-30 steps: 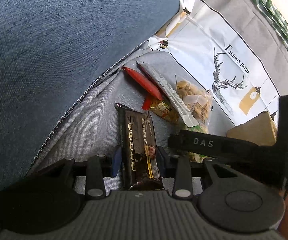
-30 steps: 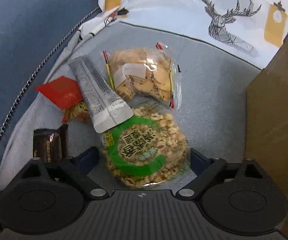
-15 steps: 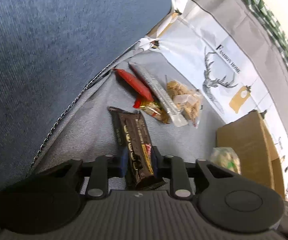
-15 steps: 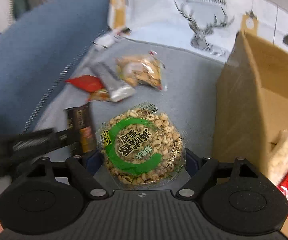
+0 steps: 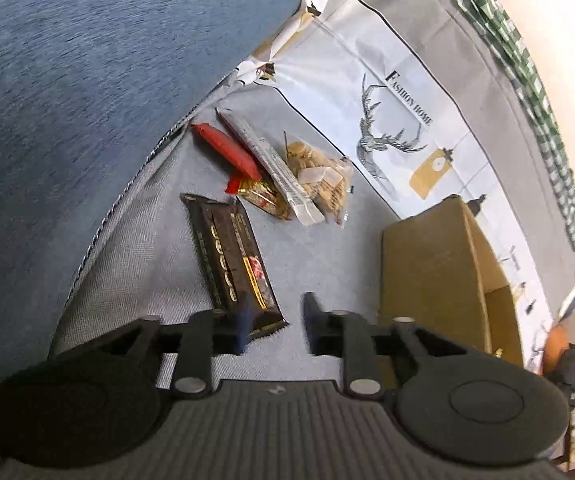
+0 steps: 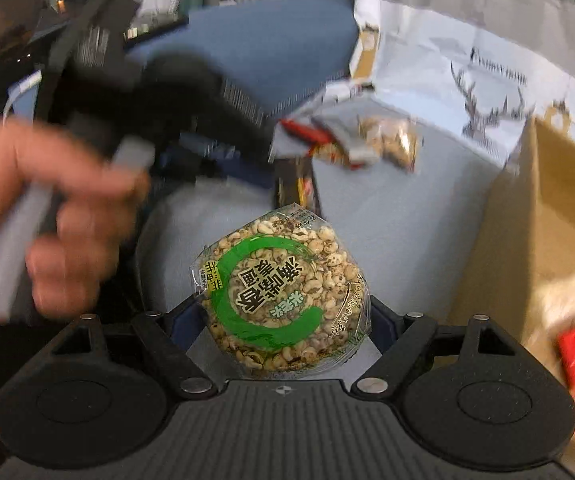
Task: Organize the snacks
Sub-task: 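Grasp the dark brown bar with left tool while right tool grasps the green-ringed peanut pack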
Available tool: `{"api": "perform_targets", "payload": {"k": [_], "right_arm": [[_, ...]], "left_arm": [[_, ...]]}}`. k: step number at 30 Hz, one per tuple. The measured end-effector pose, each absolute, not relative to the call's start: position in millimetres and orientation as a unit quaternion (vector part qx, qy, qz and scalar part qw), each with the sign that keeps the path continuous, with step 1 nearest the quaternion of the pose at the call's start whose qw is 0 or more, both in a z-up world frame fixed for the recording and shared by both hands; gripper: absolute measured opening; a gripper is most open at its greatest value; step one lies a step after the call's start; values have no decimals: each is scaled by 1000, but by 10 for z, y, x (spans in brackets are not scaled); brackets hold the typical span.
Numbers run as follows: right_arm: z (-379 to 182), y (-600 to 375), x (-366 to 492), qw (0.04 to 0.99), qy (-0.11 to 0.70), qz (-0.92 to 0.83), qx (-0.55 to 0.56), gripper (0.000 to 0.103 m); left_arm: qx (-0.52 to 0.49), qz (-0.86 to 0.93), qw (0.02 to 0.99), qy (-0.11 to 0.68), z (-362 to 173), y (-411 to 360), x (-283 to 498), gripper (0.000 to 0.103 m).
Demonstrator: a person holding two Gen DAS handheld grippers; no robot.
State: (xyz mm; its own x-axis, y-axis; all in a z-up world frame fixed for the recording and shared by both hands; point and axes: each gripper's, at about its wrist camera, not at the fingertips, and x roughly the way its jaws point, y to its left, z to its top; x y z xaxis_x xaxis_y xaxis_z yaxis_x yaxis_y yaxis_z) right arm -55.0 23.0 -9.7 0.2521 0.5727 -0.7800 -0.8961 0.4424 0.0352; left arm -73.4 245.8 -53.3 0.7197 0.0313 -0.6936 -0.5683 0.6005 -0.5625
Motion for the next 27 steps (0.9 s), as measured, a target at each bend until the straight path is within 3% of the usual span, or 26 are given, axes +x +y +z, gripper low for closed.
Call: {"api": "perform_targets", "payload": {"k": [2,5,7,14,16,18,20,27], "right_arm": [[-270,239,-572,761,386,474,-217,84],[-389,300,-593,763,373,471,-237,84],[-443,302,-534,769,377,464,-225,84],[-661,320,-360,769,408,446,-210,84],[-703,342,-336,768,413,443,-211,84],[-708,364,-330,768,410,443,-214,84],[-702,376,-307,770,414,439,-208,84],[-704,356,-233,776,429,424,-182,84]], "left_arm": [[-393,191,835,334,-547,2447,-670,48],[-352,225,844,337,-580,2439,-534,81],[-326,251,846,338,-605,2449,-443,86],[-243,277,847,383,-790,2357,-82,85],[-212,286,848,392,-809,2293,-35,78],[-196,289,850,395,-814,2264,-22,57],[-197,285,851,395,-801,2263,-43,45],[-247,210,838,438,-644,2322,-216,42]]}}
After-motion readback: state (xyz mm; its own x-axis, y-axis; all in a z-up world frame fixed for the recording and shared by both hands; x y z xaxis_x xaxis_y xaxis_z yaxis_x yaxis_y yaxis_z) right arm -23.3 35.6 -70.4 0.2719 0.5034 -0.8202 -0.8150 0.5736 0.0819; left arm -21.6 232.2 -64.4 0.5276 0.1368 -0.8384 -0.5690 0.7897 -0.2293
